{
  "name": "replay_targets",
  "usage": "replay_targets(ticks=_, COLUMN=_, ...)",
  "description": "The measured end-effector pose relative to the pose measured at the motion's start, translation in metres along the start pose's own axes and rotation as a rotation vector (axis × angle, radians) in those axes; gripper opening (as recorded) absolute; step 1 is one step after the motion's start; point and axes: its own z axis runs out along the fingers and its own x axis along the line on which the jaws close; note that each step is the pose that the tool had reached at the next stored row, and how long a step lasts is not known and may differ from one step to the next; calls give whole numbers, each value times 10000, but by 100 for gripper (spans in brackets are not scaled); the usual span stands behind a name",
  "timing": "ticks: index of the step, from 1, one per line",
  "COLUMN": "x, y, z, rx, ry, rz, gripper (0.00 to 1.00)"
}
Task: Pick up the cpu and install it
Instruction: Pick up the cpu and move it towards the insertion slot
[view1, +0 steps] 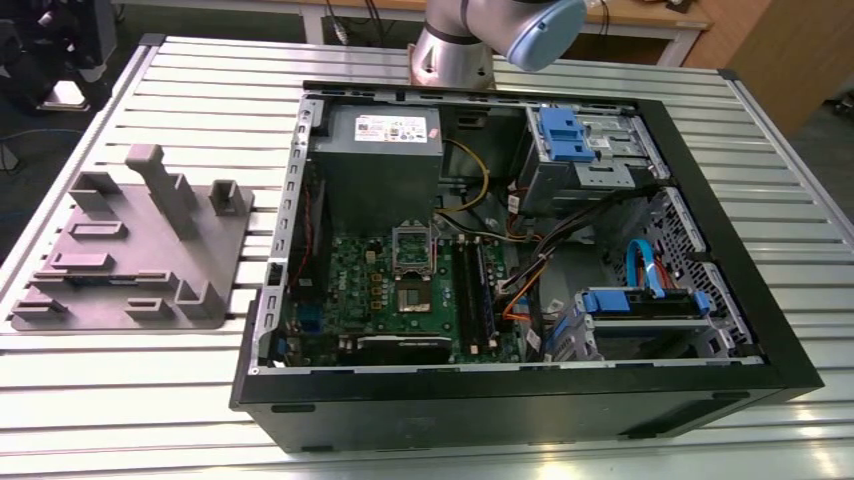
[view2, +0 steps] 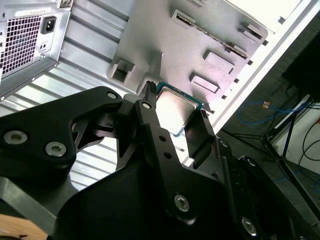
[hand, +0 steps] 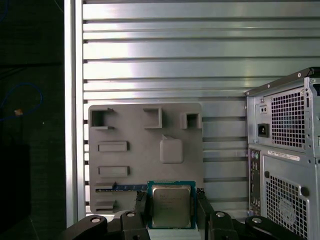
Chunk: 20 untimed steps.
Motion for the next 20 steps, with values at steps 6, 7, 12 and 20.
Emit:
replay_targets(ticks=6, x=-19, y=1, z=0, rx=0, ry=0, rz=-1, gripper=47)
replay_targets(ticks=7, x=-23, y=1, z=0, rx=0, ry=1, rz=0, gripper=47)
replay_targets(ticks=12, x=-39, y=2, z=0, rx=0, ry=0, rz=0, gripper=47)
replay_targets(ticks=20, x=-64, y=2, z=1, rx=0, ry=0, rz=0, gripper=47)
